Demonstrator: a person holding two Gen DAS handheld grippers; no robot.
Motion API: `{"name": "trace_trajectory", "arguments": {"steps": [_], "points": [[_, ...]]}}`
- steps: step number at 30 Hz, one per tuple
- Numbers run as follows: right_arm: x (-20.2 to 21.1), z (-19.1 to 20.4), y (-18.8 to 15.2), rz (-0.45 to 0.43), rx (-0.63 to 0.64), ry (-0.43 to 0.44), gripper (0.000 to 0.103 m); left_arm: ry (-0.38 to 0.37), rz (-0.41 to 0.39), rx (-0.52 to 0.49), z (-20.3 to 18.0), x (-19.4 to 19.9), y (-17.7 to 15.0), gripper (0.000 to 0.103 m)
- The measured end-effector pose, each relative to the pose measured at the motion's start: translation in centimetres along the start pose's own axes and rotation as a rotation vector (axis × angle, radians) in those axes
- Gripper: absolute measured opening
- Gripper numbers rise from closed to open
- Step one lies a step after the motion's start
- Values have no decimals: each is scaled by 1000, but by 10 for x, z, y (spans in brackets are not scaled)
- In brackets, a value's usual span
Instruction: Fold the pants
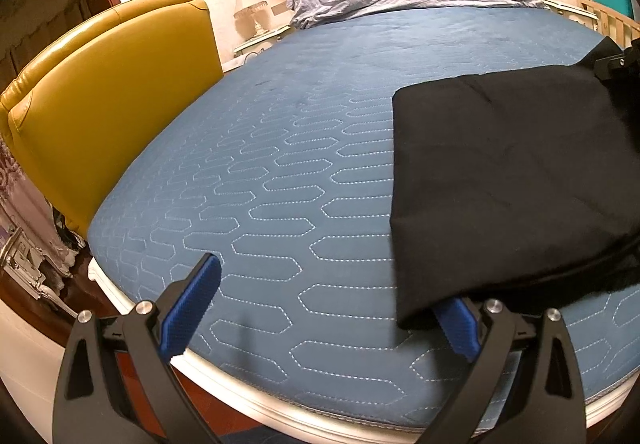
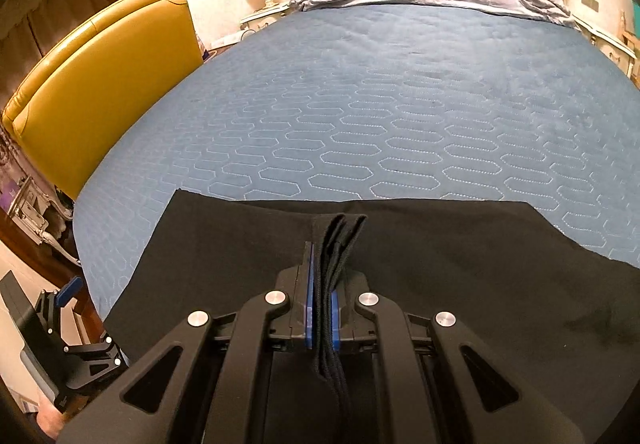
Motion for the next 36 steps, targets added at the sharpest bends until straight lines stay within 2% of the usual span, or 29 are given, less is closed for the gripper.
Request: {"name": "trace_trajectory", "arguments": {"steps": [13,20,22,24,25,27,28,29,31,32,35,36], "points": [[-2,-12,0,14,-6,-45,6,-39,14,-13,0,2,-7,99],[-15,-21,-3,27,-14,-63,6,-127,-33,-30,11,41,-19,98],[-18,-25,-4,34,-24,-64,6,-177,-59,39,27,53,-12,87],[-23,-29,-5,48,-34,-55,6,-221,-92,100,40,54,11,79],[-24,-30,-5,50,-36,-52,6,-239,-107,116,43,49,26,68],[-27,-32,-7,57,-38,-47,6,-305,-110,155,42,28,62,54],[-28,-33,-8,59,-43,-44,6,-350,-89,155,35,12,78,51],[-28,-35,-8,60,-51,-36,6,-443,-69,176,27,-11,96,46],[-28,-37,-9,61,-62,-23,6,-511,4,213,19,-45,113,36],[-28,-38,-8,61,-65,-16,6,-520,63,222,14,-67,118,32],[-25,-42,-7,67,-79,-5,6,-532,151,165,1,-104,123,32],[-23,-43,-7,67,-80,-5,6,-484,160,150,5,-113,122,32]]}}
Point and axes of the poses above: each gripper's, at about its wrist camera, not at the fingertips, and x roughly against the way its jaws point, z to its left, y to its top, the point moved 4 cm from there along -x, roughly the way its jaws point, and after that the axes turned 11 degrees about -x, right-handed, at the moved point
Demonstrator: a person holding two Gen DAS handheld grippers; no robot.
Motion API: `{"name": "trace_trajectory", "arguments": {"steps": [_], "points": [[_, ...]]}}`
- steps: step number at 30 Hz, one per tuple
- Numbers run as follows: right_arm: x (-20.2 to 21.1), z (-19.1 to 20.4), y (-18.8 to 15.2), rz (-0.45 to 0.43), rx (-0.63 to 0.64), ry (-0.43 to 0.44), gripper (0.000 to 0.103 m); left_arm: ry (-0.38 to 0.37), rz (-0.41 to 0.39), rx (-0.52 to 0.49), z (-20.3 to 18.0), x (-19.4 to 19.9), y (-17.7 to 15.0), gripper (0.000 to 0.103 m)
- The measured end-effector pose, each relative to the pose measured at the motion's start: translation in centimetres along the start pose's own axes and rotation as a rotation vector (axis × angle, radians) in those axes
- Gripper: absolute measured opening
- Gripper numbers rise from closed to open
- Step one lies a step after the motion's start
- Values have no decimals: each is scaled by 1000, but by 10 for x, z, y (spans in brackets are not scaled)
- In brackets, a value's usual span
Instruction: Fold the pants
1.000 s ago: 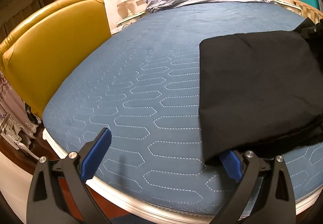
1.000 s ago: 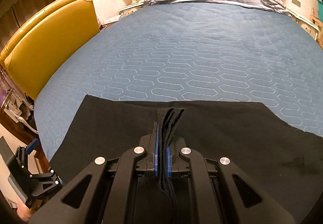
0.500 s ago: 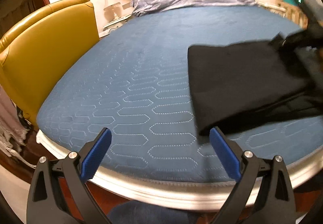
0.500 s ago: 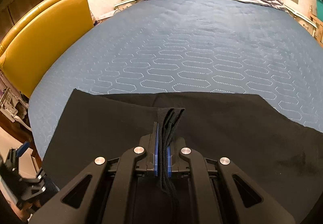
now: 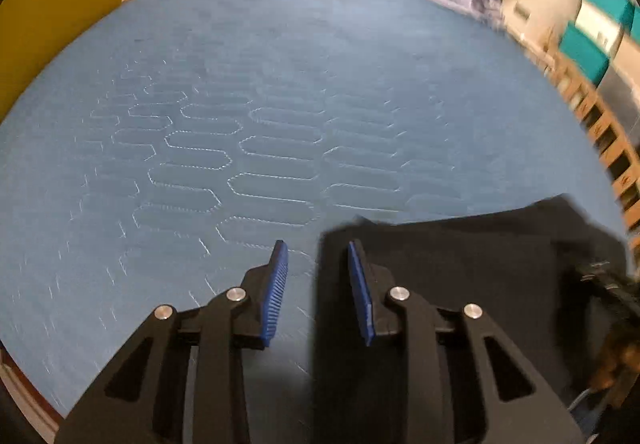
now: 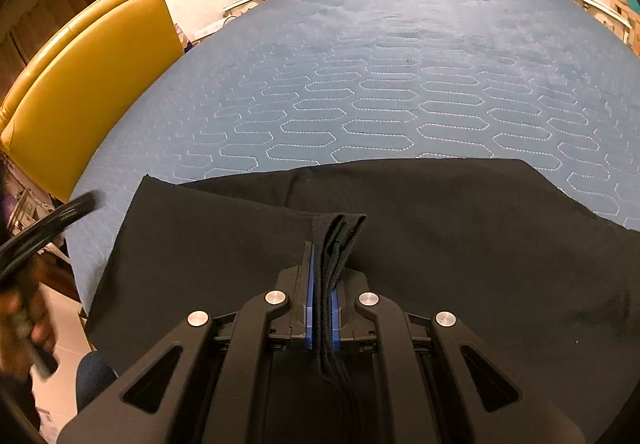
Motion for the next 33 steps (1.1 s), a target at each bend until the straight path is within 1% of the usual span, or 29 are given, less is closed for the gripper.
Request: {"name": "trace_trajectory", "arguments": {"steps": [1,2,3,4,5,6,7,8,9,10,11,13,14,15,16,18,20,21,22,23,24,25,26,27,29,30,31,32,33], "points": [[1,-1,0,2,-2,-2,6,50,-8,24,11,3,2,30],[1,-3,-1,7,-5,-6,6,48,-37,74,22,11,3,31],[0,-4,-1,13,-9,-7,6,-20,-88,130,31,22,6,38],[0,-5,-1,16,-11,-7,6,-51,-95,132,33,26,9,50],[1,-6,-2,13,-9,-6,6,-57,-80,119,33,27,12,53],[2,-5,-2,7,-2,-2,6,-85,-48,102,31,24,18,55],[4,-4,-2,-2,5,3,6,-128,-12,89,29,20,25,63],[6,-2,-2,-10,13,2,6,-174,43,72,24,14,33,70],[9,-1,-2,-14,16,-2,6,-225,128,47,19,4,46,76],[14,2,-2,-23,23,-9,6,-248,187,35,17,-3,59,76],[25,11,-3,-55,56,-24,6,-269,239,31,15,-8,72,77],[48,31,-3,-106,107,-22,6,-330,318,15,9,-14,105,82],[65,47,-3,-128,121,15,6,-339,344,-4,5,-16,115,84],[79,60,-2,-144,133,47,6,-335,398,-57,-4,-19,124,86],[97,81,0,-169,163,96,6,-316,464,-131,-15,-25,127,86],[117,111,4,-198,213,156,6,-274,565,-231,-29,-35,126,86],[127,131,10,-221,254,177,6,-222,652,-317,-37,-48,122,86],[129,139,12,-230,272,181,6,-155,724,-396,-38,-59,116,85],[129,143,12,-233,281,177,6,-114,765,-437,-37,-66,112,83],[128,148,12,-227,289,180,6,-44,834,-499,-33,-76,103,81],[128,149,11,-227,288,181,6,-8,874,-537,-31,-83,98,80],[129,149,10,-227,288,180,6,32,904,-577,-29,-88,93,84],[130,148,7,-228,287,179,6,99,925,-618,-25,-96,91,89],[131,146,8,-229,283,181,6,110,912,-600,-24,-100,95,90],[133,139,8,-229,274,182,6,162,844,-545,-21,-106,109,89],[131,137,7,-221,268,175,6,168,831,-523,-20,-107,110,89],[130,133,6,-216,256,166,6,168,801,-471,-14,-108,115,89],[124,126,5,-205,233,153,6,193,763,-437,-7,-109,121,89],[118,116,7,-190,207,142,6,238,726,-413,1,-107,127,89]]}}
Point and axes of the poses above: each gripper's, at about its wrist camera, not at the fingertips, and x roughly against the way its jaws point, z to its left, y to its top, the point moved 4 cm from there along -x, roughly the way its jaws point, and after that the axes turned 11 degrees about -x, right-handed, at the moved point
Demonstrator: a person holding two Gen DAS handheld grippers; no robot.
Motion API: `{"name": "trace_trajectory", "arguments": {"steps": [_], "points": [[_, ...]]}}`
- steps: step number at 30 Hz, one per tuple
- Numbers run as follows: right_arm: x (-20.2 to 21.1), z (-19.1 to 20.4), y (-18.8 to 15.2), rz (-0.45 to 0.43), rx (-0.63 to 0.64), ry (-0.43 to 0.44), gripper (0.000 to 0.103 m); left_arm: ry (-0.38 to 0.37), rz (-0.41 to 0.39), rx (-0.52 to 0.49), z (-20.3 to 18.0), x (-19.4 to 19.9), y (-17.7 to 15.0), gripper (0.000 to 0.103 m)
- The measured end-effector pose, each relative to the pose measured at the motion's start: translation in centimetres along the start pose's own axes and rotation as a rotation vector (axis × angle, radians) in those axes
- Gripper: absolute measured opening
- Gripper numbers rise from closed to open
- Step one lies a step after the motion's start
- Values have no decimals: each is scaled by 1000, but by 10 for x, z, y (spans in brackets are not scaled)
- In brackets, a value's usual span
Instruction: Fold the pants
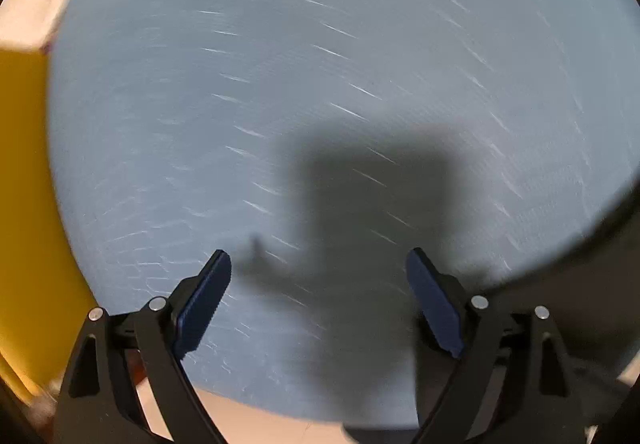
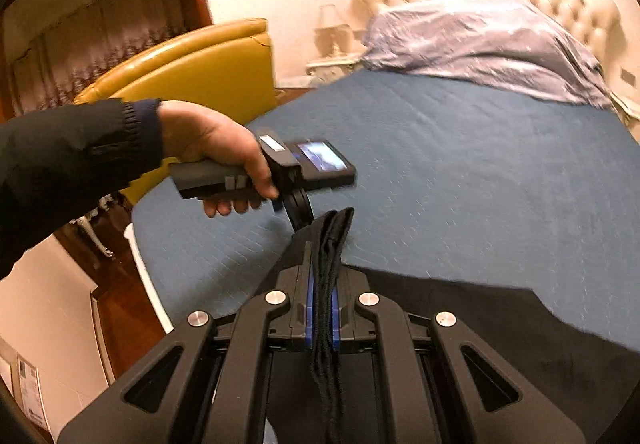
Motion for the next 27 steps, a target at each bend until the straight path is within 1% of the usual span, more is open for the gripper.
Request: {"name": "trace_trajectory", "arguments": {"steps": [1,2,3,5,6,7,8,9,10,11,12,13,14,15,16,17,18,19,21,22,23,24,25,27], "points": [[-3,-6,-2,10,-15,-5,6,71,-66,53,13,7,-1,89],[-7,-16,-5,26,-38,-13,6,93,-123,73,17,14,-4,89],[-13,-27,-8,39,-53,-21,6,77,-230,112,21,28,-13,89],[-25,-42,-14,59,-65,-31,6,-20,-404,201,24,48,-43,89],[-32,-49,-16,64,-61,-33,6,-78,-514,253,22,59,-69,90],[-37,-55,-17,71,-57,-34,6,-125,-587,288,19,63,-94,90],[-46,-64,-18,86,-56,-59,6,-158,-634,312,16,61,-116,90],[-52,-73,-18,98,-63,-72,6,-193,-696,346,8,57,-145,90],[-61,-84,-21,120,-86,-66,6,-221,-737,368,0,50,-169,90],[-67,-92,-24,142,-108,-67,6,-235,-757,385,0,40,-189,89],[-74,-101,-28,163,-136,-77,6,-240,-774,415,-11,27,-206,82],[-80,-110,-33,178,-160,-88,6,-258,-776,437,-19,17,-219,73],[-87,-119,-38,191,-177,-92,7,-284,-773,462,-30,9,-218,69],[-95,-126,-43,206,-192,-87,7,-308,-777,502,-41,-5,-224,67],[-102,-132,-48,219,-203,-91,7,-317,-783,517,-48,-9,-227,67],[-108,-139,-54,235,-218,-99,7,-316,-792,521,-59,-10,-236,67],[-113,-145,-60,256,-247,-94,11,-302,-810,522,-68,-10,-239,67],[-114,-149,-62,263,-273,-91,21,-291,-825,525,-77,-5,-238,67],[-103,-158,-63,248,-367,-35,37,-288,-846,527,-89,0,-242,67],[-91,-166,-62,220,-422,-8,59,-282,-855,522,-95,5,-243,67],[-80,-172,-62,189,-453,-2,70,-279,-864,515,-106,9,-269,67],[-69,-177,-62,166,-479,9,70,-284,-876,512,-111,13,-277,67],[-58,-182,-65,152,-511,30,70,-289,-884,515,-110,15,-275,67],[-43,-186,-77,170,-564,54,70,-306,-888,516,-111,18,-272,67]]}}
Point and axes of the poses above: each gripper's, at about its wrist camera, not at the fingertips, and x roughly against the way its jaws point, z to its left, y to its top, the point moved 4 cm from there along -x, roughly the way its jaws point, and after that the axes turned 11 degrees about -x, right-handed, at the moved point
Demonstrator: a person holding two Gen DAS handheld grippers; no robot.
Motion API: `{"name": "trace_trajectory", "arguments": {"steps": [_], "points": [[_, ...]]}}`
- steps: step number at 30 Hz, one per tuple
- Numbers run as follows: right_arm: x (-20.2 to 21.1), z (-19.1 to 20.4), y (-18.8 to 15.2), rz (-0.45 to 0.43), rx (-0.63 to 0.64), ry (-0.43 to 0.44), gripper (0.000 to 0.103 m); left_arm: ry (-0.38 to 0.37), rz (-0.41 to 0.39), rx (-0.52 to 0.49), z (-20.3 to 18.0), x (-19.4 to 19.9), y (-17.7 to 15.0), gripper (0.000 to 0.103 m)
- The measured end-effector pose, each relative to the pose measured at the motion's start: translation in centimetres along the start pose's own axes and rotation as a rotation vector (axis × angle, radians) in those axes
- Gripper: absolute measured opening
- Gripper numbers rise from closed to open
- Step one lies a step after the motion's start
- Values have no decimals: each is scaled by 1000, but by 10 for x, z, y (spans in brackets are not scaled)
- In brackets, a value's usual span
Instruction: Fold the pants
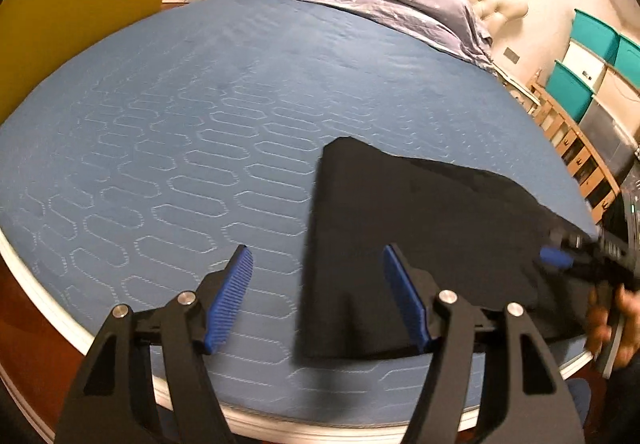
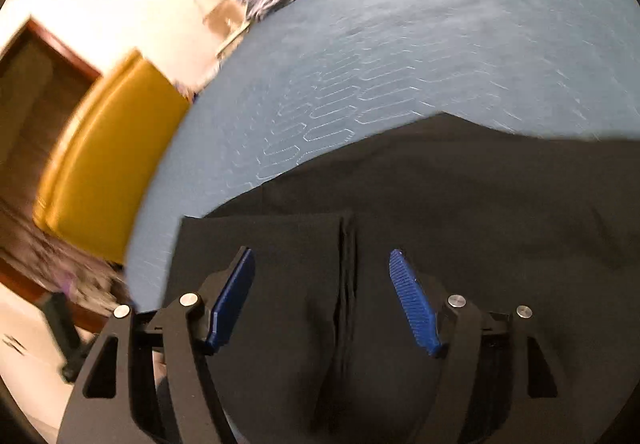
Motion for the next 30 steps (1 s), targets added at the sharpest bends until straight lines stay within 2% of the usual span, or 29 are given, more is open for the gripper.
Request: {"name": "trace_trajectory", "arguments": {"steps": [3,6,7,9,10,11,14,15,16,18,22,25,26,28,30], "points": [[1,2,-28,71,6,-1,70,-16,-7,6,3,10,-3,67],[-10,8,-52,125,-17,-12,70,9,11,-3,4,8,-8,67],[-14,8,-56,122,-8,-38,65,26,25,3,7,6,-8,67],[-19,12,-66,62,87,-202,31,3,25,41,14,8,-12,67],[-17,14,-68,30,136,-283,11,-12,35,54,16,6,-14,67],[-15,14,-71,16,148,-307,8,-21,47,67,19,3,-16,67],[-9,23,-80,-43,226,-435,7,-70,60,131,27,-2,-22,67],[-5,26,-82,-63,232,-444,7,-74,59,137,27,-2,-23,67],[2,31,-84,-104,235,-452,8,-77,60,137,26,-3,-23,63],[10,41,-88,-151,255,-466,16,-82,47,115,21,-2,-21,57],[12,62,-96,-211,311,-494,17,-34,18,9,4,3,-18,56],[1,70,-99,-189,334,-493,24,60,-2,-89,-7,7,-17,41],[-5,71,-100,-183,340,-495,24,80,-22,-113,-12,11,-14,40],[-9,72,-100,-171,338,-498,24,73,-63,-167,-24,17,-5,38],[-14,72,-99,-156,335,-505,24,30,-50,-209,-39,8,8,38]]}}
Point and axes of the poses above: each gripper's, at about its wrist camera, not at the fingertips, and x roughly against the way its jaws point, z to its left, y to its top, the point moved 4 cm from there along -x, roughly the way its jaws point, and after that the axes turned 11 degrees about -x, right-handed, at the moved point
